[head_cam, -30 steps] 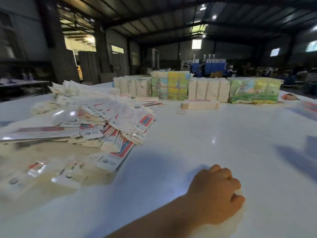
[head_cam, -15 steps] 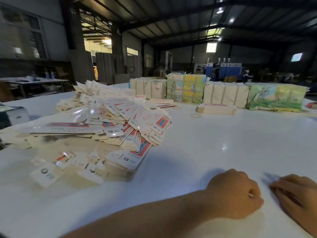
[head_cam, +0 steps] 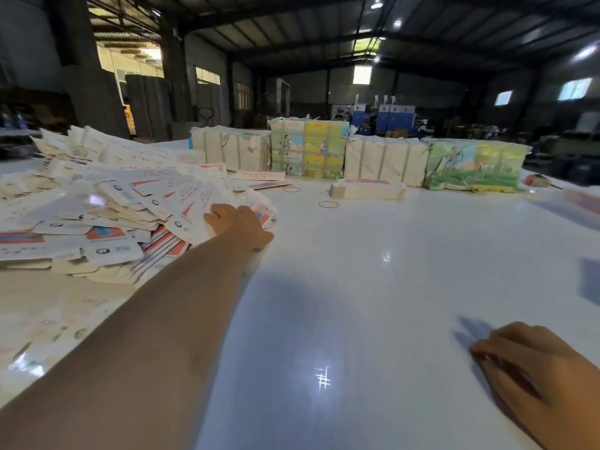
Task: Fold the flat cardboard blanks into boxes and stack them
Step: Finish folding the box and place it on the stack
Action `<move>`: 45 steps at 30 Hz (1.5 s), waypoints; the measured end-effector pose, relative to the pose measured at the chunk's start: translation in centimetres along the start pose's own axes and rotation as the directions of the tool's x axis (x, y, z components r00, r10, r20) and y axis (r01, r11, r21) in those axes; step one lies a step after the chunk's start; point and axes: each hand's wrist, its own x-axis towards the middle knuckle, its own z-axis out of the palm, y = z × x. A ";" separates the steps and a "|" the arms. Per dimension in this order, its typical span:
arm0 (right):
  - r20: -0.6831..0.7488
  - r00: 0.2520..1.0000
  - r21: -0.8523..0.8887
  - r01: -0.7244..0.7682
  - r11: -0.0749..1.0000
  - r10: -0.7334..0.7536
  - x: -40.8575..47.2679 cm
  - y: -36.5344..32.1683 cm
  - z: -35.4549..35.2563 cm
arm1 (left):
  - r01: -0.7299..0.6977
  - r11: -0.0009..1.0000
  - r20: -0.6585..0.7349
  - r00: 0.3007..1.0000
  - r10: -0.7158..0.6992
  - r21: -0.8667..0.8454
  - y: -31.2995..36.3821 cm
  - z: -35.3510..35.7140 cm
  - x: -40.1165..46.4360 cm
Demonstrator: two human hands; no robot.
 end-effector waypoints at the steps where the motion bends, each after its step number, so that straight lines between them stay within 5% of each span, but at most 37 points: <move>1: -0.011 1.000 -0.006 0.023 1.000 -0.023 -0.1 0.2 0.2 | 0.031 1.000 0.011 0.999 -0.031 -0.004 0.1 0.3 0.2; 13: -0.032 0.999 -0.138 -0.002 0.990 -0.002 -0.3 -1.7 -0.8 | 0.145 0.942 0.014 0.989 -0.148 -0.304 -0.8 -2.4 0.6; 24: 0.115 0.990 -0.071 -0.076 0.995 0.084 -0.6 -2.4 -1.7 | 0.183 0.878 0.058 0.983 -0.175 -0.442 -3.5 -4.6 -1.1; 28: 0.173 0.977 -0.073 -0.111 0.991 0.122 -0.6 -1.8 -1.5 | 0.024 0.900 -0.109 0.991 -0.079 -0.435 -1.8 -7.3 -4.5; 32: 0.220 0.963 -0.087 -0.142 0.986 0.158 -0.5 -1.8 -1.7 | -0.203 0.613 -0.082 0.972 0.220 -0.764 2.5 -9.7 -11.1; 35: 0.241 0.956 -0.088 -0.151 0.985 0.168 -0.4 -2.0 -2.1 | -0.321 0.494 -0.043 0.869 0.494 -0.808 4.7 -9.1 -18.0; 39: 0.234 0.955 -0.065 -0.174 0.983 0.184 -0.6 -1.9 -2.2 | -0.509 0.524 0.008 0.712 0.702 -0.683 4.8 -6.7 -24.4; 45: 0.250 0.907 0.146 -0.382 0.913 0.339 -0.2 -1.1 -2.2 | -0.609 0.594 0.021 0.689 0.725 -0.526 2.1 -4.2 -26.1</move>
